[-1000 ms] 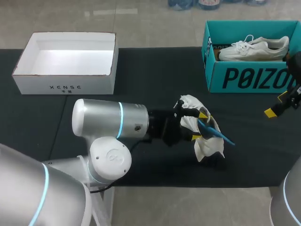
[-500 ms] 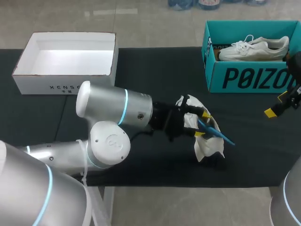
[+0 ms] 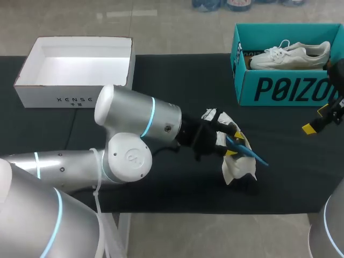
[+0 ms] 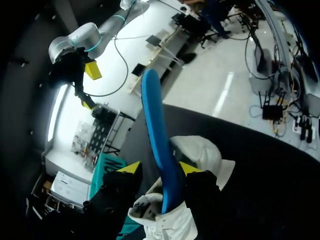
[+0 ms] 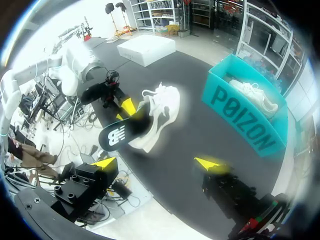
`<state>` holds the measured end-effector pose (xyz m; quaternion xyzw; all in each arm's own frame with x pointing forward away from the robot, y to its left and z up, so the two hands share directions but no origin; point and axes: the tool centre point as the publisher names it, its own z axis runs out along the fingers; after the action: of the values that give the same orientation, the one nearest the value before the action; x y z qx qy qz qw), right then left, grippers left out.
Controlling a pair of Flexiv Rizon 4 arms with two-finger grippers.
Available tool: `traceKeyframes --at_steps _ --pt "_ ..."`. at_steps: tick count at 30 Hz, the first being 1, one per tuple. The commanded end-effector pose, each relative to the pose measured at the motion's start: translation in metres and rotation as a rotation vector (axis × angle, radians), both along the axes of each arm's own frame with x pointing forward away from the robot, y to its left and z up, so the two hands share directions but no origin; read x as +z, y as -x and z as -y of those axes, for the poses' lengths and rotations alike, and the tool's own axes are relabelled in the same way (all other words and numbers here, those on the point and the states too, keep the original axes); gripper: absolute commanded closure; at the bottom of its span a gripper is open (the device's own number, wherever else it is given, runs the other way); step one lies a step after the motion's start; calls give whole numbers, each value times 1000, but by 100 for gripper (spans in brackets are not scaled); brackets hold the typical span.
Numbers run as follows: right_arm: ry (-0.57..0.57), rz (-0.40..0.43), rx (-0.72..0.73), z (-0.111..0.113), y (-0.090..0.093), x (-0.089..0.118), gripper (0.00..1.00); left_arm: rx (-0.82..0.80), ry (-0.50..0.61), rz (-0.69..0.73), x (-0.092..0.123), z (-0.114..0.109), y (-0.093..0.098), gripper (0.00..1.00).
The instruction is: Take the shoe out of the shoebox, open the shoe tongue, remove and reinsert the insole, then place the shoe into the shoebox
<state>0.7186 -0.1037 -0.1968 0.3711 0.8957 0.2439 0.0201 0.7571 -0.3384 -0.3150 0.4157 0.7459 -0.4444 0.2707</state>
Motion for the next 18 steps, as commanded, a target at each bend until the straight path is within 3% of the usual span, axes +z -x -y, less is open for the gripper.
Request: traceKeyframes --at_steps 1,18 --pt "1 2 -2 0 1 -1 0 -1 -18 -9 -1 8 -1 53" --pt "1 2 -2 0 1 -1 0 -11 -22 -42 -14 19 -4 64"
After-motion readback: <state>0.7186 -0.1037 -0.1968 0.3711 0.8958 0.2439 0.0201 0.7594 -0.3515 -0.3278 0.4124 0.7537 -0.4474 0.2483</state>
